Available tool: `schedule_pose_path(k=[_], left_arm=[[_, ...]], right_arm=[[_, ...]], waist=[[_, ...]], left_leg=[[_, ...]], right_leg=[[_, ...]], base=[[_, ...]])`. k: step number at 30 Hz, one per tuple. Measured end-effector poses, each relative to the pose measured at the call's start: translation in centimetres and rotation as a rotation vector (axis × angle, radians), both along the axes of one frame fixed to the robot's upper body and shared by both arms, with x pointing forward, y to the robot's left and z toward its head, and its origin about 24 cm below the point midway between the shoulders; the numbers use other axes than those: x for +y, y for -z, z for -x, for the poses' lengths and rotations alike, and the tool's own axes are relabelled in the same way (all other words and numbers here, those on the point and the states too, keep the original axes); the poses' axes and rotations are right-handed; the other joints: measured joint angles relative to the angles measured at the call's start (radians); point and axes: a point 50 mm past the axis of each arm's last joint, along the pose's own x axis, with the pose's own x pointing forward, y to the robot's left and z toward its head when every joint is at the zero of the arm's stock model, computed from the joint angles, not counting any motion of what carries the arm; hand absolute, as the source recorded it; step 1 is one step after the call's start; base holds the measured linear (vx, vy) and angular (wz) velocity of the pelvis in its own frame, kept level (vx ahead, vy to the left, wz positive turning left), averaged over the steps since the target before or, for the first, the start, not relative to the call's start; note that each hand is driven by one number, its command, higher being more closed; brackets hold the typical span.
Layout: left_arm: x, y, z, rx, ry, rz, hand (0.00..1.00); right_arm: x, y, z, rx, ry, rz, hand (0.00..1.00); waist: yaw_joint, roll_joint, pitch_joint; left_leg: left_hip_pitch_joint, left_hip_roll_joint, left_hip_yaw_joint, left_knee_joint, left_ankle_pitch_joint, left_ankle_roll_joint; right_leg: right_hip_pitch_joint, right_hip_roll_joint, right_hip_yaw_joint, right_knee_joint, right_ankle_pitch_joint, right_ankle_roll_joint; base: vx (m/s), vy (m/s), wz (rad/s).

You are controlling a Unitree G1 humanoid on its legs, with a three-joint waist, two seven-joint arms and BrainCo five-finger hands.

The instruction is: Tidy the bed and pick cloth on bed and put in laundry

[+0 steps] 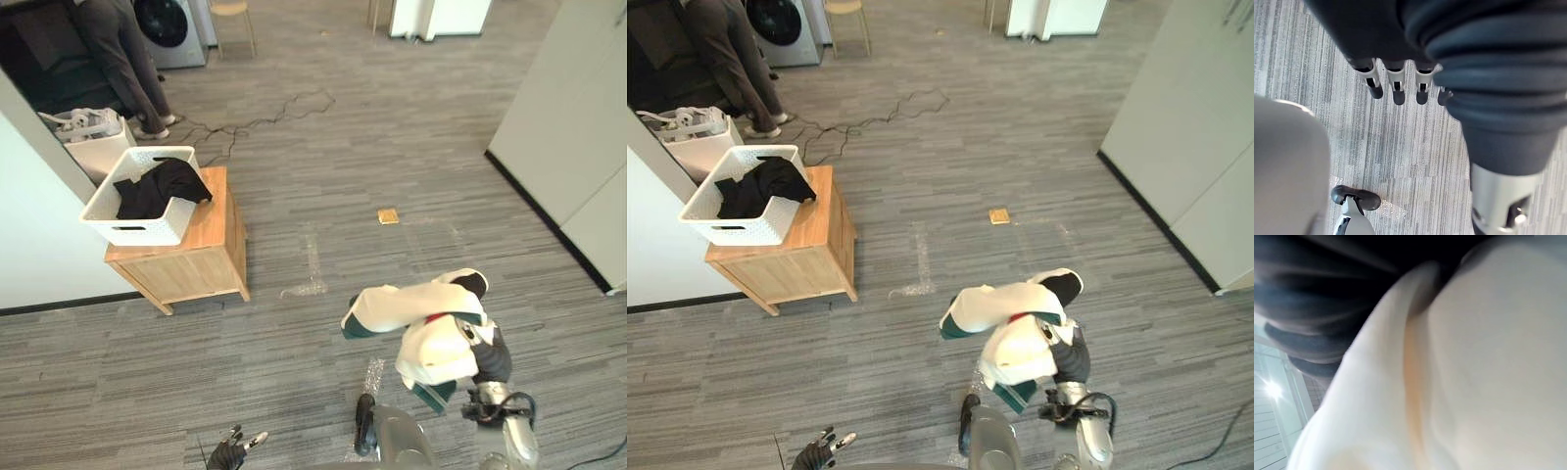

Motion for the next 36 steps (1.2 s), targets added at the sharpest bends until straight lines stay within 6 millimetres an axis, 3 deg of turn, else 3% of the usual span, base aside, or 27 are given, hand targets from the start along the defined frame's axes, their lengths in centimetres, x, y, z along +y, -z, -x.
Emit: schedule_pose_path(k=[1, 2, 4, 5, 6, 7, 9, 11, 13, 14, 15, 16, 17, 18, 20, 23, 24, 26, 27, 28, 29, 30, 31, 32, 33, 35, 36], left_arm=[[-0.2, 0.0, 0.4, -0.001, -0.021, 0.006, 0.00], [-0.4, -0.2, 0.8, -0.016, -0.030, 0.006, 0.00], [-0.5, -0.3, 1.6, -0.018, -0.052, 0.017, 0.00], [-0.4, -0.3, 1.7, -0.023, -0.054, 0.019, 0.00], [-0.4, -0.5, 1.6, -0.037, -0.057, 0.028, 0.00], [-0.5, -0.6, 1.4, -0.057, -0.062, 0.049, 0.00], [-0.4, -0.6, 1.5, -0.059, -0.071, 0.056, 0.00], [-0.2, -0.4, 2.0, -0.043, -0.101, 0.056, 0.00], [-0.3, -0.2, 2.6, -0.024, -0.114, 0.060, 0.00], [0.4, 0.0, 3.5, 0.011, -0.135, 0.045, 0.00], [0.6, 0.3, 4.2, 0.051, -0.148, 0.028, 0.00], [0.7, 0.4, 4.5, 0.071, -0.146, 0.020, 0.00], [1.0, 0.5, 4.7, 0.087, -0.134, -0.004, 0.00], [1.6, 0.3, 4.5, 0.089, -0.111, -0.031, 0.00], [2.0, 0.2, 4.1, 0.082, -0.082, -0.049, 0.00], [2.1, -0.3, 1.7, 0.013, -0.083, -0.037, 0.00], [2.2, -0.5, 0.5, -0.017, -0.076, -0.034, 0.00], [2.3, -0.9, -1.7, -0.065, -0.083, -0.019, 0.00], [2.4, -1.0, -2.1, -0.074, -0.090, -0.016, 0.00], [2.9, -1.1, -1.9, -0.082, -0.100, -0.022, 0.00], [3.4, -1.2, -1.6, -0.084, -0.105, -0.031, 0.00], [3.5, -1.2, -1.2, -0.079, -0.123, -0.030, 0.00], [2.8, -0.9, -0.4, -0.069, -0.177, -0.009, 0.00], [2.2, -0.8, -0.2, -0.069, -0.212, 0.010, 0.00], [0.8, -0.5, 0.5, -0.051, -0.280, 0.046, 0.00], [-0.2, -0.1, 2.2, -0.008, -0.328, 0.069, 0.00], [-0.2, 0.0, 3.3, 0.014, -0.335, 0.080, 0.00]], right_arm=[[0.2, 0.1, -0.2, 0.017, -0.028, -0.005, 1.00], [0.5, 0.4, -0.1, 0.042, -0.060, -0.001, 1.00], [0.5, 0.6, 0.1, 0.067, -0.106, 0.022, 1.00], [0.4, 0.6, 0.1, 0.066, -0.121, 0.029, 1.00], [0.3, 0.6, 0.1, 0.062, -0.137, 0.040, 1.00], [-0.1, 0.4, 0.1, 0.053, -0.161, 0.063, 1.00], [-0.5, 0.4, 0.2, 0.058, -0.165, 0.081, 1.00], [-1.4, 0.2, 0.2, 0.061, -0.154, 0.110, 1.00], [-1.8, 0.2, -0.1, 0.069, -0.142, 0.117, 1.00], [-1.8, 0.5, -0.3, 0.085, -0.129, 0.109, 1.00], [-1.7, 0.6, -1.1, 0.091, -0.123, 0.101, 1.00], [-1.7, 0.5, -1.5, 0.090, -0.118, 0.097, 1.00], [-1.3, 0.5, -2.4, 0.087, -0.113, 0.083, 1.00], [-0.8, 0.5, -2.6, 0.087, -0.128, 0.082, 1.00], [-0.1, 0.9, -2.3, 0.104, -0.153, 0.081, 1.00], [0.6, 1.1, -1.6, 0.105, -0.183, 0.075, 1.00], [0.7, 1.1, -1.5, 0.097, -0.187, 0.077, 1.00], [0.7, 0.9, -1.4, 0.073, -0.196, 0.078, 1.00], [0.9, 0.9, -1.2, 0.057, -0.213, 0.081, 1.00], [1.6, 0.3, -1.2, 0.015, -0.249, 0.087, 1.00], [2.1, -0.1, -1.2, -0.012, -0.268, 0.089, 1.00], [2.8, -0.7, -1.5, -0.051, -0.312, 0.095, 1.00], [3.7, -1.8, -1.9, -0.100, -0.379, 0.121, 1.00], [4.0, -2.4, -2.2, -0.127, -0.406, 0.136, 1.00], [4.7, -3.5, -2.9, -0.180, -0.452, 0.157, 1.00], [5.8, -4.6, -4.0, -0.225, -0.476, 0.162, 1.00], [6.0, -5.2, -4.7, -0.251, -0.461, 0.159, 1.00]], waist=[[0.005, 0.024, 0.006], [0.017, 0.031, 0.015], [0.034, 0.042, 0.019], [0.036, 0.039, 0.021], [0.044, 0.038, 0.020], [0.068, 0.036, 0.020], [0.071, 0.031, 0.019], [0.073, 0.026, 0.015], [0.099, 0.006, 0.004], [0.113, -0.021, -0.034], [0.104, -0.025, -0.051], [0.100, -0.028, -0.053], [0.095, -0.044, -0.044], [0.081, -0.061, -0.035], [0.078, -0.055, -0.029], [0.061, -0.044, -0.032], [0.048, -0.048, -0.033], [0.025, -0.043, -0.032], [0.028, -0.050, -0.032], [0.028, -0.067, -0.032], [0.030, -0.078, -0.033], [0.039, -0.076, -0.037], [0.070, -0.035, -0.038], [0.081, -0.013, -0.030], [0.088, 0.022, -0.008], [0.093, 0.040, 0.001], [0.109, 0.033, 0.000]], left_leg=[[-0.099, 0.055, -0.014, 0.246, 0.067, 0.017], [-0.214, 0.120, -0.025, 0.510, 0.128, 0.007], [-0.384, 0.170, -0.022, 0.756, 0.118, 0.016], [-0.430, 0.167, -0.014, 0.762, 0.109, 0.030], [-0.472, 0.157, 0.014, 0.733, 0.096, 0.049], [-0.544, 0.129, 0.118, 0.561, 0.081, 0.070], [-0.554, 0.091, 0.190, 0.383, 0.083, 0.067], [-0.542, 0.005, 0.307, 0.031, 0.119, 0.029], [-0.547, -0.036, 0.321, -0.046, 0.199, 0.096], [-0.545, -0.064, 0.315, -0.026, 0.191, 0.175], [-0.528, -0.074, 0.312, -0.005, 0.156, 0.239], [-0.515, -0.081, 0.315, 0.000, 0.142, 0.252], [-0.458, -0.111, 0.302, -0.015, 0.111, 0.258], [-0.398, -0.133, 0.270, -0.029, 0.094, 0.257], [-0.269, -0.137, 0.201, -0.082, 0.088, 0.252], [-0.154, -0.127, 0.102, -0.162, 0.088, 0.251], [-0.135, -0.118, 0.052, -0.180, 0.084, 0.228], [-0.112, -0.076, -0.050, -0.189, 0.056, 0.172], [-0.101, -0.066, -0.088, -0.188, 0.045, 0.151], [-0.070, -0.055, -0.146, -0.161, -0.006, 0.088], [-0.056, -0.048, -0.172, -0.143, -0.040, 0.066], [-0.035, -0.012, -0.209, -0.116, -0.082, 0.038], [-0.056, 0.038, -0.232, -0.007, -0.083, 0.036], [-0.093, 0.062, -0.233, 0.085, -0.075, 0.034], [-0.213, 0.113, -0.232, 0.328, 0.014, 0.031], [-0.324, 0.178, -0.166, 0.526, 0.089, 0.009], [-0.375, 0.190, -0.068, 0.553, 0.077, 0.025]], right_leg=[[0.059, 0.026, -0.015, -0.024, -0.032, -0.003], [0.134, 0.056, -0.023, -0.067, -0.053, -0.004], [0.275, 0.081, -0.046, -0.158, -0.078, -0.008], [0.313, 0.080, -0.056, -0.191, -0.084, -0.008], [0.360, 0.078, -0.065, -0.231, -0.089, -0.004], [0.438, 0.069, -0.077, -0.299, -0.098, 0.015], [0.487, 0.057, -0.098, -0.331, -0.104, 0.027], [0.576, 0.054, -0.146, -0.399, -0.121, 0.059], [0.642, 0.048, -0.145, -0.431, -0.144, 0.097], [0.630, 0.009, -0.129, -0.369, -0.165, 0.134], [0.574, -0.032, -0.111, -0.205, -0.172, 0.145], [0.526, -0.062, -0.099, -0.077, -0.164, 0.152], [0.413, -0.131, -0.073, 0.224, -0.089, 0.153], [0.349, -0.162, -0.050, 0.407, -0.089, 0.148], [0.275, -0.153, -0.036, 0.492, -0.120, 0.109], [0.143, -0.135, -0.040, 0.364, -0.142, 0.093], [0.093, -0.134, -0.034, 0.255, -0.138, 0.092], [0.032, -0.094, 0.065, -0.103, -0.042, 0.110], [0.043, -0.084, 0.139, -0.274, 0.032, 0.137], [0.059, -0.091, 0.247, -0.373, 0.082, 0.189], [0.075, -0.091, 0.269, -0.368, 0.069, 0.194], [0.080, -0.066, 0.272, -0.300, 0.161, 0.203], [0.086, -0.043, 0.224, -0.201, 0.161, 0.176], [0.104, -0.041, 0.194, -0.184, 0.133, 0.156], [0.169, -0.036, 0.122, -0.178, 0.087, 0.132], [0.270, -0.042, 0.036, -0.202, 0.045, 0.108], [0.352, -0.057, -0.038, -0.250, 0.037, 0.092]], base=[[0.43, -0.304, 0.13], [0.43, -0.291, 0.08], [0.42, -0.213, 0.17], [0.44, -0.198, 0.30], [0.52, -0.187, 0.25], [0.52, -0.165, 0.21], [0.44, -0.089, 0.31], [0.62, -0.066, 0.53], [0.63, -0.029, 0.09], [0.69, 0.008, -0.01], [0.71, 0.027, 0.08], [0.82, 0.036, 0.18], [0.79, -0.009, 0.33], [0.76, -0.051, 0.43], [0.58, -0.126, 0.68], [0.48, -0.174, 0.89], [0.50, -0.279, 1.46], [0.48, -0.368, 1.45], [0.56, -0.545, 1.47], [0.47, -0.487, 1.35], [0.48, -0.521, 1.36], [0.47, -0.553, 1.16], [0.45, -0.543, 1.04], [0.50, -0.590, 1.26], [0.29, -0.347, 1.04], [0.39, -0.449, 1.38], [0.36, -0.405, 1.34]])
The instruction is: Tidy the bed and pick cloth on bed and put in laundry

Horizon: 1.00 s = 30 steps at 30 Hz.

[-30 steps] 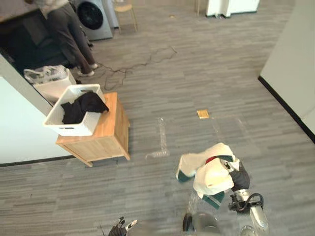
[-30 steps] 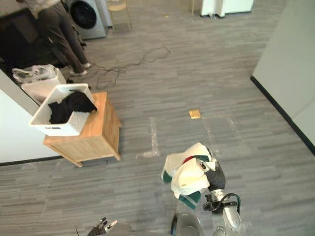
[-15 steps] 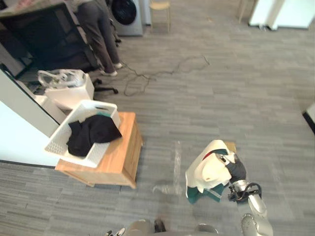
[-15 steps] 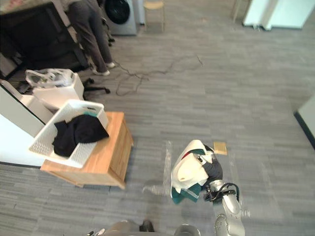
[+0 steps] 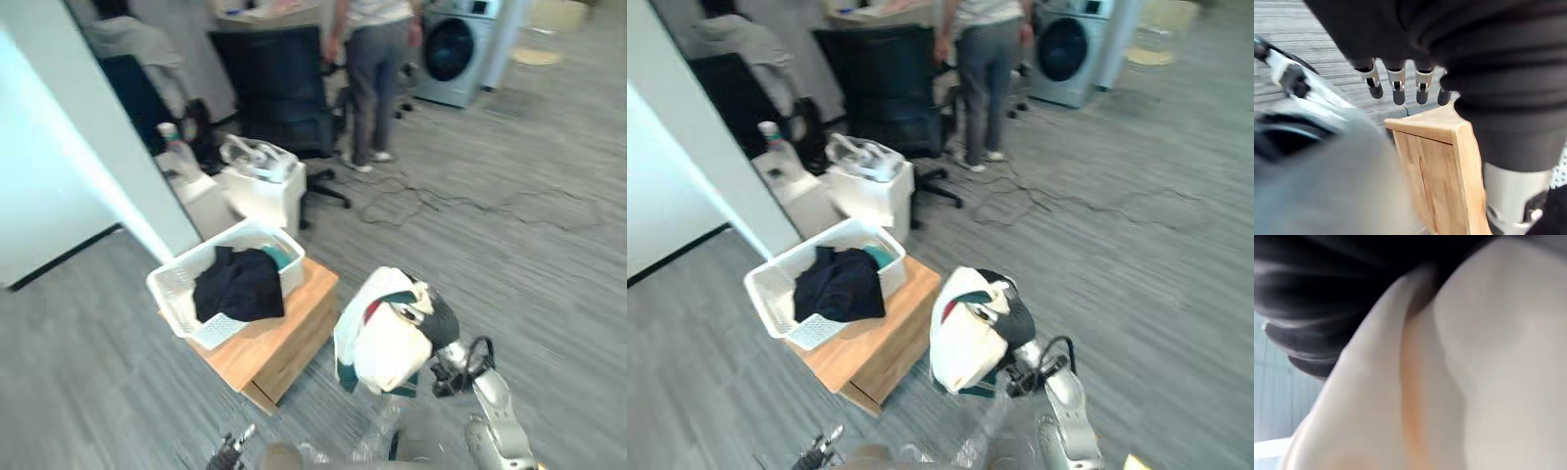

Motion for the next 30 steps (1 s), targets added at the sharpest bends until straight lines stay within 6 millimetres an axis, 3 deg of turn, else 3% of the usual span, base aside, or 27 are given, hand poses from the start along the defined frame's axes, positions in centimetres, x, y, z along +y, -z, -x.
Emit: schedule_pose_path(k=[2, 5, 6, 7, 8, 9, 10, 11, 12, 14, 16, 18, 19, 20, 21, 23, 26, 28, 30], left_arm=[[0.1, 0.1, 0.8, 0.010, 0.008, 0.005, 0.00], [-0.4, 0.4, 1.9, 0.032, 0.046, 0.011, 0.00], [-0.7, 0.6, 2.1, 0.029, 0.050, 0.019, 0.00], [-0.7, 0.6, 2.3, 0.030, 0.052, 0.022, 0.00], [-0.7, 0.7, 2.7, 0.031, 0.048, 0.035, 0.00], [-0.3, 0.7, 3.3, 0.033, 0.049, 0.039, 0.00], [-0.2, 0.6, 3.4, 0.033, 0.049, 0.040, 0.00], [-0.1, 0.6, 3.5, 0.035, 0.066, 0.042, 0.00], [0.1, 0.7, 3.6, 0.046, 0.089, 0.035, 0.00], [1.0, 0.8, 3.4, 0.080, 0.165, 0.019, 0.00], [2.4, 0.7, 2.4, 0.099, 0.228, -0.007, 0.00], [2.6, 0.7, 1.3, 0.087, 0.272, -0.020, 0.00], [3.1, 0.6, 1.1, 0.089, 0.299, -0.035, 0.00], [3.2, 0.6, 1.1, 0.095, 0.309, -0.043, 0.00], [3.9, 0.5, 1.4, 0.114, 0.317, -0.058, 0.00], [3.9, 0.5, 2.1, 0.138, 0.307, -0.056, 0.00], [3.8, 0.5, 2.0, 0.136, 0.306, -0.050, 0.00], [3.6, 0.6, 2.0, 0.139, 0.306, -0.044, 0.00], [3.2, 0.7, 1.9, 0.143, 0.311, -0.035, 0.00]], right_arm=[[-0.5, -0.9, -0.8, -0.036, 0.029, 0.002, 1.00], [-2.4, -2.4, -2.6, -0.082, 0.161, -0.003, 1.00], [-3.1, -2.9, -3.3, -0.090, 0.219, 0.017, 1.00], [-3.3, -3.1, -3.5, -0.093, 0.240, 0.025, 1.00], [-3.5, -3.2, -4.0, -0.088, 0.281, 0.038, 1.00], [-3.3, -3.1, -4.5, -0.074, 0.302, 0.045, 1.00], [-3.1, -3.1, -4.8, -0.073, 0.304, 0.049, 1.00], [-2.9, -3.3, -5.4, -0.075, 0.324, 0.059, 1.00], [-2.8, -3.6, -5.9, -0.077, 0.349, 0.056, 1.00], [-2.8, -4.0, -6.4, -0.078, 0.395, 0.044, 1.00], [-2.9, -4.9, -6.4, -0.125, 0.440, 0.035, 1.00], [-2.8, -6.0, -6.1, -0.170, 0.448, 0.028, 1.00], [-2.4, -7.1, -5.7, -0.222, 0.434, 0.013, 1.00], [-2.2, -7.6, -5.6, -0.241, 0.425, 0.007, 1.00], [-1.7, -8.2, -5.5, -0.268, 0.402, -0.005, 1.00], [-0.9, -9.0, -5.8, -0.275, 0.367, -0.002, 1.00], [-0.5, -9.6, -7.0, -0.226, 0.333, 0.049, 1.00], [-0.7, -8.2, -8.1, -0.117, 0.319, 0.115, 1.00], [-1.1, -5.1, -8.9, 0.064, 0.319, 0.186, 1.00]], waist=[[0.027, -0.015, -0.006], [0.030, -0.015, -0.008], [0.031, -0.010, -0.013], [0.033, -0.009, -0.018], [0.043, -0.022, -0.038], [0.066, -0.055, -0.059], [0.074, -0.067, -0.066], [0.077, -0.067, -0.065], [0.063, -0.063, -0.064], [0.026, -0.069, -0.048], [0.016, -0.093, -0.048], [-0.004, -0.109, -0.047], [-0.004, -0.135, -0.053], [0.003, -0.149, -0.057], [0.013, -0.180, -0.065], [0.030, -0.173, -0.076], [0.029, -0.172, -0.074], [0.028, -0.167, -0.074], [0.030, -0.152, -0.072]], left_leg=[[-0.033, -0.032, 0.146, -0.088, -0.022, 0.013], [-0.040, -0.135, 0.387, -0.407, -0.015, 0.013], [-0.019, -0.176, 0.456, -0.553, 0.041, 0.042], [-0.005, -0.186, 0.477, -0.596, 0.059, 0.083], [0.012, -0.229, 0.471, -0.653, 0.071, 0.170], [0.023, -0.270, 0.464, -0.696, 0.068, 0.168], [0.033, -0.290, 0.457, -0.720, 0.065, 0.170], [0.068, -0.321, 0.426, -0.772, 0.076, 0.184], [0.096, -0.337, 0.388, -0.796, 0.085, 0.195], [0.167, -0.339, 0.297, -0.818, 0.099, 0.207], [0.215, -0.338, 0.173, -0.829, 0.098, 0.206], [0.215, -0.330, 0.091, -0.826, 0.099, 0.197], [0.223, -0.333, 0.034, -0.821, 0.088, 0.176], [0.228, -0.338, 0.026, -0.819, 0.083, 0.169], [0.242, -0.354, 0.016, -0.819, 0.076, 0.156], [0.250, -0.337, 0.009, -0.809, 0.059, 0.129], [0.235, -0.330, -0.002, -0.817, 0.055, 0.120], [0.233, -0.331, -0.015, -0.821, 0.054, 0.118], [0.233, -0.329, -0.025, -0.832, 0.054, 0.108]], right_leg=[[0.074, -0.022, -0.083, -0.061, 0.001, 0.000], [0.169, -0.035, -0.241, -0.129, 0.012, 0.019], [0.192, -0.031, -0.286, -0.142, 0.007, 0.037], [0.201, -0.027, -0.296, -0.149, 0.001, 0.051], [0.213, -0.039, -0.305, -0.157, -0.019, 0.079], [0.207, -0.061, -0.301, -0.141, -0.032, 0.097], [0.195, -0.080, -0.298, -0.104, -0.043, 0.106], [0.126, -0.141, -0.261, 0.105, -0.062, 0.092], [0.048, -0.173, -0.180, 0.294, -0.061, 0.080], [-0.022, -0.138, -0.052, 0.457, -0.097, 0.088], [-0.084, -0.074, 0.020, 0.350, -0.125, 0.039], [-0.108, -0.020, 0.100, 0.226, -0.115, 0.038], [-0.105, 0.009, 0.157, 0.065, 0.006, 0.029], [-0.106, 0.010, 0.172, 0.021, 0.076, 0.031], [-0.102, 0.006, 0.192, -0.032, 0.214, 0.018], [-0.051, 0.016, 0.185, -0.099, 0.198, 0.014], [0.006, 0.027, 0.148, -0.238, 0.203, 0.011], [0.040, 0.029, 0.123, -0.297, 0.207, 0.015], [0.057, 0.031, 0.109, -0.327, 0.214, 0.019]], base=[[0.27, -0.235, 1.37], [0.28, -0.103, 1.45], [0.29, -0.028, 1.29], [0.27, 0.009, 0.99], [0.29, 0.037, 0.56], [0.24, 0.034, 0.41], [0.24, 0.048, 0.37], [0.20, 0.069, 0.60], [0.31, 0.062, 1.03], [0.28, -0.025, 1.43], [0.30, -0.136, 1.67], [0.22, -0.158, 1.62], [0.19, -0.155, 1.42], [0.19, -0.174, 1.00], [0.18, -0.199, 0.42], [0.24, -0.221, 0.23], [0.10, -0.111, 0.10], [0.03, -0.083, 0.20], [0.00, -0.052, 0.16]])
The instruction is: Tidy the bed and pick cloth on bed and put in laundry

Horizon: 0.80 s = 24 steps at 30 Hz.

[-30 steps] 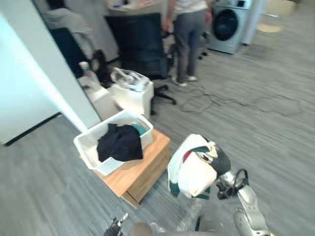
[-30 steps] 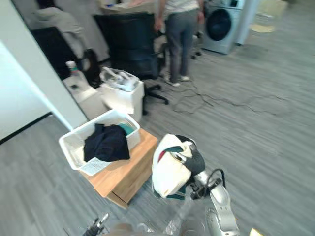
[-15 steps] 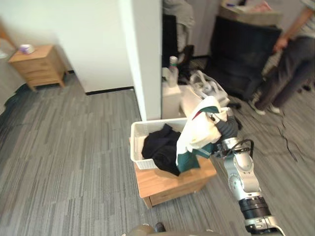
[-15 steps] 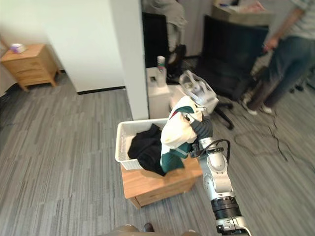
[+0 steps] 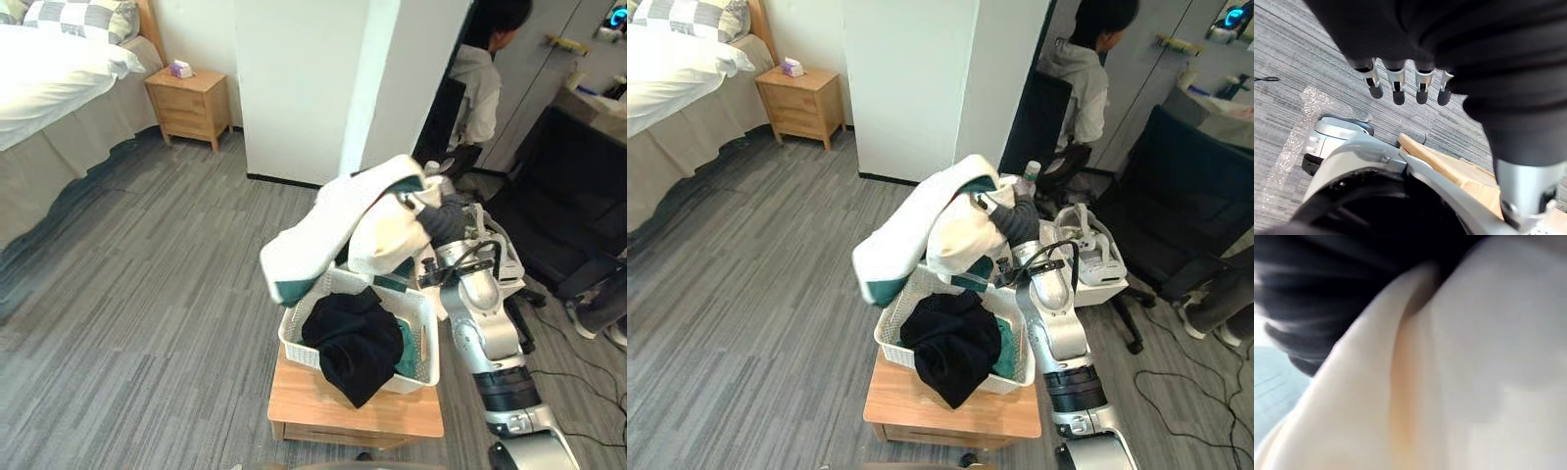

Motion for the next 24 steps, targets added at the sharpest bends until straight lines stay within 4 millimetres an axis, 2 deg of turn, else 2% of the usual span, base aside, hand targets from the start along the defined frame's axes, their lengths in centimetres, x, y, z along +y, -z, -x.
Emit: schedule_pose_path(k=[3, 5, 6, 7, 9, 11, 13, 16, 19, 20, 24], left_arm=[[0.1, 0.0, -0.1, 0.011, 0.014, -0.001, 0.00], [0.2, 0.0, -0.7, 0.011, 0.032, -0.006, 0.00], [0.4, -0.1, -1.4, 0.004, 0.048, -0.012, 0.00], [0.5, -0.2, -2.0, -0.004, 0.056, -0.015, 0.00], [0.7, -0.5, -4.2, -0.050, 0.075, -0.020, 0.00], [0.7, -1.1, -7.7, -0.134, 0.098, -0.027, 0.00], [0.6, -1.8, -10.2, -0.199, 0.113, -0.031, 0.00], [0.5, -2.4, -12.1, -0.245, 0.093, -0.031, 0.00], [0.4, -2.6, -12.6, -0.248, 0.077, -0.031, 0.00], [0.5, -2.8, -13.0, -0.259, 0.073, -0.034, 0.00], [0.4, -3.3, -14.1, -0.282, 0.080, -0.037, 0.00]], right_arm=[[0.4, 3.6, -0.3, 0.169, 0.005, 0.041, 1.00], [0.5, 5.1, -0.4, 0.232, 0.021, 0.059, 1.00], [0.5, 5.7, -0.9, 0.260, 0.055, 0.070, 1.00], [0.5, 5.6, -1.4, 0.267, 0.074, 0.072, 1.00], [0.5, 4.2, -3.4, 0.248, 0.137, 0.084, 1.00], [-0.2, 0.1, -6.0, 0.153, 0.224, 0.047, 1.00], [-1.5, -2.9, -7.3, 0.075, 0.301, 0.000, 1.00], [-4.1, -6.0, -8.0, -0.003, 0.388, -0.011, 1.00], [-5.7, -7.3, -8.1, -0.034, 0.423, 0.053, 1.00], [-6.6, -7.8, -8.3, -0.031, 0.447, 0.143, 1.00], [-8.6, -7.4, -8.3, 0.015, 0.479, 0.330, 1.00]], waist=[[0.003, -0.002, 0.002], [0.012, -0.005, 0.007], [0.027, -0.010, 0.011], [0.027, -0.015, 0.019], [0.030, -0.019, 0.071], [0.036, -0.020, 0.152], [0.053, -0.018, 0.202], [0.054, -0.011, 0.262], [0.055, -0.003, 0.290], [0.052, 0.000, 0.319], [0.053, 0.007, 0.354]], left_leg=[[-0.007, 0.000, -0.003, -0.022, 0.008, -0.013], [-0.027, -0.001, -0.007, -0.021, 0.012, -0.013], [-0.052, -0.002, -0.006, -0.019, 0.020, -0.021], [-0.068, -0.004, -0.006, -0.017, 0.025, -0.027], [-0.112, -0.004, -0.008, -0.003, 0.029, -0.031], [-0.188, 0.000, -0.008, 0.026, 0.029, -0.033], [-0.243, 0.009, 0.001, 0.052, 0.030, -0.034], [-0.295, 0.020, 0.011, 0.090, 0.042, -0.042], [-0.316, 0.033, 0.042, 0.101, 0.042, -0.042], [-0.317, 0.034, 0.045, 0.101, 0.042, -0.042], [-0.343, 0.029, 0.059, 0.106, 0.043, -0.040]], right_leg=[[-0.002, 0.001, -0.014, -0.023, 0.009, 0.003], [-0.011, 0.000, -0.027, -0.034, 0.016, 0.001], [-0.035, -0.001, -0.027, -0.034, 0.023, -0.001], [-0.048, -0.003, -0.029, -0.035, 0.026, 0.000], [-0.078, -0.005, -0.038, -0.036, 0.042, -0.010], [-0.133, -0.007, -0.049, -0.037, 0.064, -0.024], [-0.171, -0.006, -0.053, -0.037, 0.077, -0.030], [-0.200, -0.002, -0.064, -0.037, 0.091, -0.035], [-0.229, 0.008, -0.057, -0.037, 0.126, -0.046], [-0.231, 0.008, -0.052, -0.037, 0.138, -0.046], [-0.262, 0.009, -0.045, -0.042, 0.176, -0.058]], base=[[-0.01, -0.036, 0.11], [-0.03, -0.019, 0.13], [-0.04, -0.011, 0.12], [-0.06, -0.008, 0.15], [-0.09, -0.008, 0.19], [-0.15, -0.012, 0.22], [-0.12, -0.030, 0.20], [-0.03, -0.027, 0.26], [0.01, 0.014, -0.02], [-0.02, 0.041, -0.08], [-0.03, 0.061, -0.06]])
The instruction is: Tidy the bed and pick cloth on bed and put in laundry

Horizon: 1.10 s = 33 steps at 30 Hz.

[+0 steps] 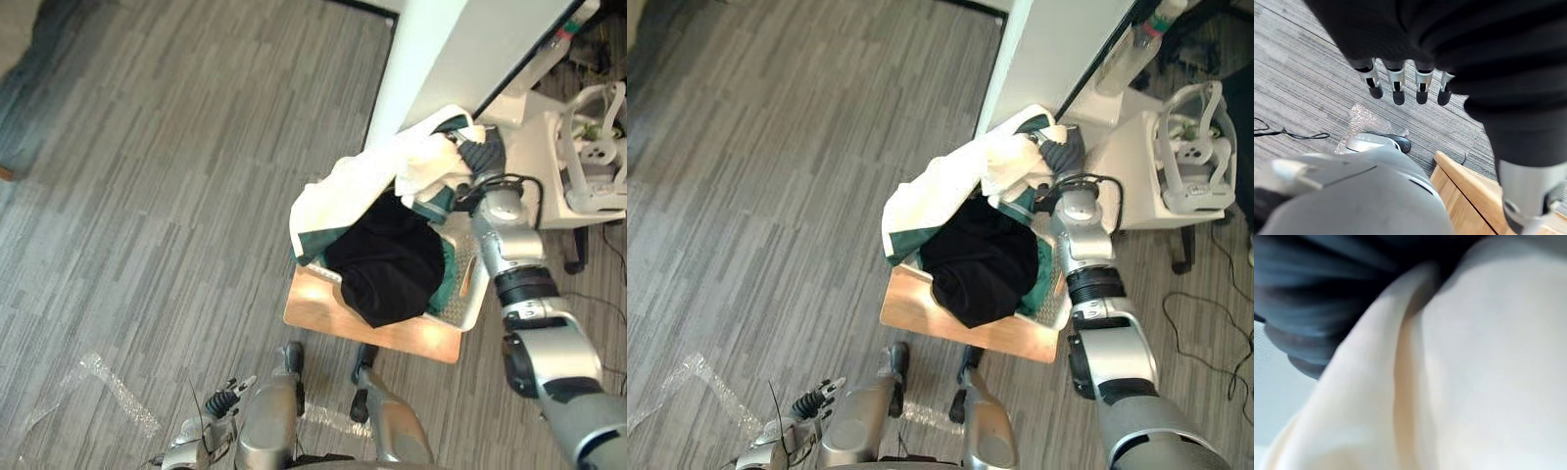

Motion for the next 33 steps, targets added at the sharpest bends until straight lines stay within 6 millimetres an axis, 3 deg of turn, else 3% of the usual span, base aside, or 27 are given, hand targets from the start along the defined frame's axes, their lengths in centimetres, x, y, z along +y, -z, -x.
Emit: schedule_pose_path(k=[7, 8, 11, 15, 17, 19, 22, 25, 27, 29, 33], left_arm=[[0.1, -0.6, -1.0, -0.032, 0.017, -0.012, 0.00], [0.0, -0.6, -1.2, -0.035, 0.026, -0.012, 0.00], [-0.7, -0.8, -2.0, -0.048, 0.061, -0.008, 0.00], [-0.9, -0.9, -2.4, -0.057, 0.070, -0.008, 0.00], [-1.3, -1.0, -2.6, -0.070, 0.098, -0.013, 0.00], [-1.3, -1.0, -2.6, -0.079, 0.109, -0.010, 0.00], [-1.4, -0.9, -2.3, -0.081, 0.115, -0.010, 0.00], [-1.3, -0.3, -1.0, -0.042, 0.124, -0.013, 0.00], [-1.2, 0.5, 1.0, 0.013, 0.125, -0.008, 0.00], [-1.1, 0.9, 2.1, 0.045, 0.130, -0.016, 0.00], [-1.0, 1.5, 3.9, 0.096, 0.142, -0.023, 0.00]], right_arm=[[0.9, -0.1, 0.2, -0.018, -0.048, 0.042, 1.00], [1.3, -0.1, 0.5, -0.035, -0.063, 0.053, 0.00], [1.8, 0.4, 1.0, -0.041, -0.082, 0.088, 0.00], [3.2, 2.3, 1.2, 0.025, -0.125, 0.171, 0.00], [3.7, 4.4, 1.5, 0.099, -0.131, 0.231, 0.00], [3.5, 6.6, 2.2, 0.161, -0.117, 0.246, 0.00], [2.9, 8.3, 3.0, 0.202, -0.092, 0.268, 0.00], [2.8, 9.8, 4.5, 0.221, -0.100, 0.281, 0.00], [2.4, 12.1, 6.3, 0.277, -0.098, 0.270, 0.00], [2.0, 13.4, 7.4, 0.311, -0.085, 0.260, 0.00], [-0.3, 16.3, 10.4, 0.416, -0.002, 0.224, 0.00]], waist=[[0.001, 0.009, 0.026], [-0.001, 0.009, 0.027], [-0.002, 0.010, 0.027], [-0.006, 0.010, 0.027], [-0.006, 0.010, 0.026], [-0.006, 0.010, 0.026], [-0.017, 0.005, 0.014], [-0.032, -0.010, -0.057], [-0.044, -0.029, -0.158], [-0.054, -0.041, -0.211], [-0.067, -0.048, -0.304]], left_leg=[[-0.027, 0.003, 0.024, 0.022, 0.000, 0.001], [-0.027, 0.005, 0.028, 0.025, -0.001, 0.001], [-0.028, 0.012, 0.043, 0.031, -0.006, 0.009], [-0.043, 0.019, 0.057, 0.049, -0.023, 0.023], [-0.037, 0.024, 0.057, 0.053, -0.020, 0.017], [-0.019, 0.039, 0.051, 0.050, -0.012, 0.009], [0.035, 0.044, 0.052, 0.017, -0.002, 0.001], [0.067, 0.044, 0.057, -0.007, -0.002, 0.001], [0.103, 0.044, 0.063, -0.035, -0.001, 0.000], [0.140, 0.040, 0.065, -0.060, 0.000, -0.001], [0.202, 0.030, 0.084, -0.118, 0.008, -0.006]], right_leg=[[-0.023, 0.003, 0.023, -0.005, 0.014, -0.005], [-0.023, 0.004, 0.027, -0.005, 0.014, -0.005], [-0.024, 0.010, 0.051, -0.005, 0.014, -0.006], [-0.025, 0.015, 0.061, -0.004, -0.033, -0.040], [-0.023, 0.013, 0.060, 0.000, -0.057, -0.008], [-0.004, 0.023, 0.048, 0.000, -0.056, -0.006], [0.044, 0.031, 0.049, -0.004, -0.057, -0.004], [0.064, 0.033, 0.054, -0.008, -0.067, 0.009], [0.086, 0.036, 0.060, -0.010, -0.076, 0.014], [0.111, 0.035, 0.063, -0.011, -0.090, 0.023], [0.145, 0.033, 0.074, -0.024, -0.099, 0.026]], base=[[-0.02, 0.037, -0.07], [-0.02, -0.001, -0.11], [-0.03, 0.003, -0.17], [-0.06, -0.006, -0.13], [-0.03, -0.047, 0.03], [0.02, -0.070, 0.07], [0.01, -0.044, -0.05], [0.02, 0.003, -0.07], [0.09, 0.007, -0.08], [0.06, 0.013, -0.08], [0.04, 0.023, -0.12]])
